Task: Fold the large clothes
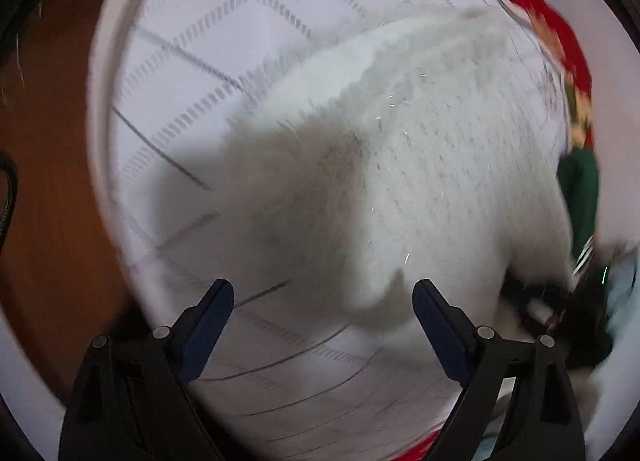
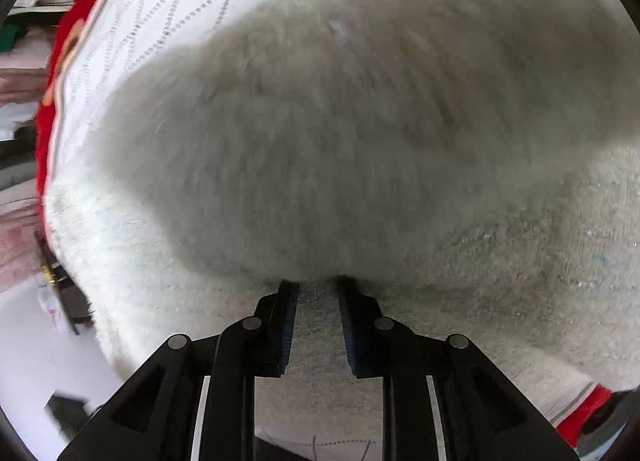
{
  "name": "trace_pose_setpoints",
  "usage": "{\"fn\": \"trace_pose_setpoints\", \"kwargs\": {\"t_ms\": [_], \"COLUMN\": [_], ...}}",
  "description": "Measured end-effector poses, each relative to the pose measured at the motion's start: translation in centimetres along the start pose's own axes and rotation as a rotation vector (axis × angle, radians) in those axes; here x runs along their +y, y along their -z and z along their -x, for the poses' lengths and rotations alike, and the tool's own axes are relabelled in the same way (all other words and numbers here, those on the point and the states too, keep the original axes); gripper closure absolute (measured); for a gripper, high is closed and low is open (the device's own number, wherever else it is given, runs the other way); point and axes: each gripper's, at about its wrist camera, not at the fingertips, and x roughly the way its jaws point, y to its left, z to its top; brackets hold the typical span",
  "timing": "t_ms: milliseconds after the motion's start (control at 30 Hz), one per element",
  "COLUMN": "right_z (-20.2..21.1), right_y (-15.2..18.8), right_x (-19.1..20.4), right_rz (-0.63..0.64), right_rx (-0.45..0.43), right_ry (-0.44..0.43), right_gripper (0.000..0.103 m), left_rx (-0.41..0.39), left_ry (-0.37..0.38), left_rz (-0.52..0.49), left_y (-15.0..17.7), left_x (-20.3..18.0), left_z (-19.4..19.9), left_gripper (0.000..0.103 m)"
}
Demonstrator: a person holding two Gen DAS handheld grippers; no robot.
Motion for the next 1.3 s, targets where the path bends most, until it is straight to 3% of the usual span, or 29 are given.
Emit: {"fn": "trace_pose_setpoints", "kwargs": {"t_ms": [33,100,133,200,267,333,467,533,600,633,700,767,867,967,1033,1100,1233,1300], "right_z": [0.3,1.5,2.0,3.1,3.5,4.8,6.6,6.8,6.0,4.5,2.3,3.3,5.7,6.6,4.4,1.0,-3.2,-3.4], "right_y": [0.1,0.8,1.4,2.6,2.6,3.5,2.9,0.8,-1.4,-2.9,-4.9,-5.2,-3.8,-1.4,-0.9,-0.7,-1.4,-1.4], "right_x": [-0.2,-1.5,-2.2,-3.2,-2.4,-1.5,-0.7,-0.3,-0.9,-2.2,-4.1,-4.7,-3.7,-1.1,0.9,1.9,3.5,4.2], "right_rz": [0.001,-0.005,-0.015,-0.04,-0.025,0.004,0.034,0.027,0.022,-0.026,-0.094,-0.119,-0.098,-0.027,0.009,0.004,-0.019,-0.035], "right_rx": [0.0,0.002,0.01,0.028,0.012,-0.019,-0.082,-0.154,-0.233,-0.211,-0.168,-0.134,-0.138,-0.122,-0.061,-0.003,0.022,0.03], "right_ry": [-0.02,-0.081,-0.103,-0.167,-0.176,-0.17,-0.147,-0.083,0.047,0.05,-0.003,-0.005,-0.022,-0.172,-0.233,-0.203,-0.186,-0.189], "right_gripper": [0.08,0.08,0.08,0.08,0.079,0.079,0.079,0.079,0.083,0.086,0.088,0.087,0.084,0.084,0.084,0.084,0.089,0.089], "left_rx": [-0.027,-0.137,-0.184,-0.276,-0.334,-0.374,-0.373,-0.357,-0.335,-0.325,-0.29,-0.283,-0.274,-0.279,-0.284,-0.294,-0.356,-0.401], "left_ry": [0.009,-0.035,-0.059,-0.067,-0.073,-0.065,-0.083,-0.087,-0.083,-0.071,-0.038,0.003,0.06,0.098,0.097,0.092,0.057,-0.035], "left_rz": [0.019,0.033,0.038,-0.001,-0.085,-0.144,-0.213,-0.227,-0.233,-0.235,-0.226,-0.206,-0.178,-0.149,-0.132,-0.103,-0.071,-0.112], "left_y": [-0.4,-1.4,-1.6,-2.1,-2.7,-3.8,-6.1,-6.5,-6.6,-6.6,-6.5,-6.5,-6.8,-6.9,-7.2,-7.5,-7.5,-7.4], "left_x": [0.0,-0.2,-0.4,-1.6,-3.1,-4.0,-3.4,-3.1,-2.3,-2.0,-1.5,-1.0,-0.7,-1.0,-1.4,-1.8,-2.6,-4.1], "left_z": [-0.5,-0.8,-0.6,0.6,1.9,3.1,3.6,3.2,2.7,2.4,2.0,2.1,1.9,1.5,0.9,0.3,0.2,0.6], "left_gripper": [0.013,0.042,0.048,0.077,0.083,0.084,0.084,0.083,0.075,0.072,0.064,0.06,0.046,0.032,0.027,0.024,0.026,0.083]}}
